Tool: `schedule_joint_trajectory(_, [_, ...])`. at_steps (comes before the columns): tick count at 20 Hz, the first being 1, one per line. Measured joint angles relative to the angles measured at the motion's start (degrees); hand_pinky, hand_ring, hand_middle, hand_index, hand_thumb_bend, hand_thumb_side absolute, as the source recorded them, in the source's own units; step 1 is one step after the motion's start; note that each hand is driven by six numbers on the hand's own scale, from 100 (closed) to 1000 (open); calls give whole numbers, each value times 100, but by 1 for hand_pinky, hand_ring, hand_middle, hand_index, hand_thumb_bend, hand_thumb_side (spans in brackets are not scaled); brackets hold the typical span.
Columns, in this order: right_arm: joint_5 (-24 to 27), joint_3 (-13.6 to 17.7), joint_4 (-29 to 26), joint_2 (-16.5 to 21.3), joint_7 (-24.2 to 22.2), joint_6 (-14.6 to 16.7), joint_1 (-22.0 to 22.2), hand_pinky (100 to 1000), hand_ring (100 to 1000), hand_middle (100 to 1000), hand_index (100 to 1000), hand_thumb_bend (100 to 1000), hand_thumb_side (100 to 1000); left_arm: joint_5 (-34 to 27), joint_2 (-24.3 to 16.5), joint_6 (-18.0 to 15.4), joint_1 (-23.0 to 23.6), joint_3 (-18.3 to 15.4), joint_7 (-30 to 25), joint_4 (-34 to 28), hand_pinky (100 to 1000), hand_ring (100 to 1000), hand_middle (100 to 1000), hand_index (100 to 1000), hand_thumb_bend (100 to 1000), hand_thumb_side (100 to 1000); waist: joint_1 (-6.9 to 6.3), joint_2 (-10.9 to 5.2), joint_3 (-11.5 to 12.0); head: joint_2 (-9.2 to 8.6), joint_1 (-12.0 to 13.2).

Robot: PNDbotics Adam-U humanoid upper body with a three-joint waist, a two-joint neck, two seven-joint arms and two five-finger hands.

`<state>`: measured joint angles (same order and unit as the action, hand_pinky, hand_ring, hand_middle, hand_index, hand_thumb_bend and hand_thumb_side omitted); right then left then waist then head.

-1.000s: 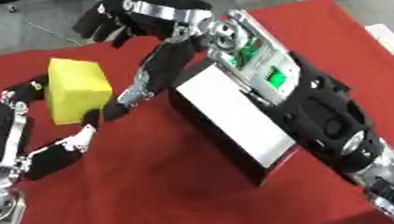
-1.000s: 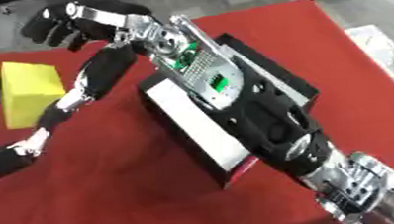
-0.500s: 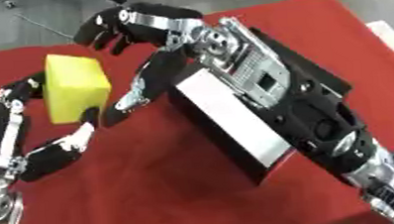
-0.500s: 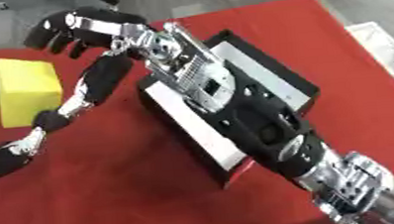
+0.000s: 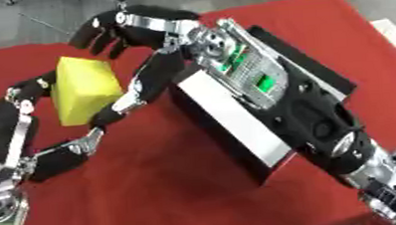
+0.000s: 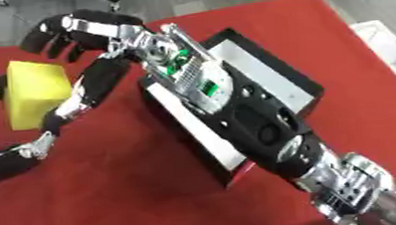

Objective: Pick up the objects with one hand, pass them to the other hand, and then place them into the box on the other side of the table.

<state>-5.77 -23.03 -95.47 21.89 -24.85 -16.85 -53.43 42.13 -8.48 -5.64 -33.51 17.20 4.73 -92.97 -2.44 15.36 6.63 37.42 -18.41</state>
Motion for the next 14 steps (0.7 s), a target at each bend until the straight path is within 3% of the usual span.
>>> schedule_joint_trajectory(5, [30,1,68,-1,-31,-29,0,816,843,719,755,637,100,80,3,-40,-14,32,21,0,709,612,476,577,100,360,0,11,-8,-4,0])
schedule_joint_trajectory(9, [85,12,98,-4,-48,-61,0,795,784,568,642,599,100,155,8,-79,-21,53,13,-1,709,612,477,579,100,348,0,34,-24,-4,0])
schedule_joint_trajectory(14, [162,34,115,-4,-58,-94,5,773,725,470,559,583,100,231,51,-127,-22,77,23,-2,709,612,478,580,100,321,0,34,-27,-4,-18])
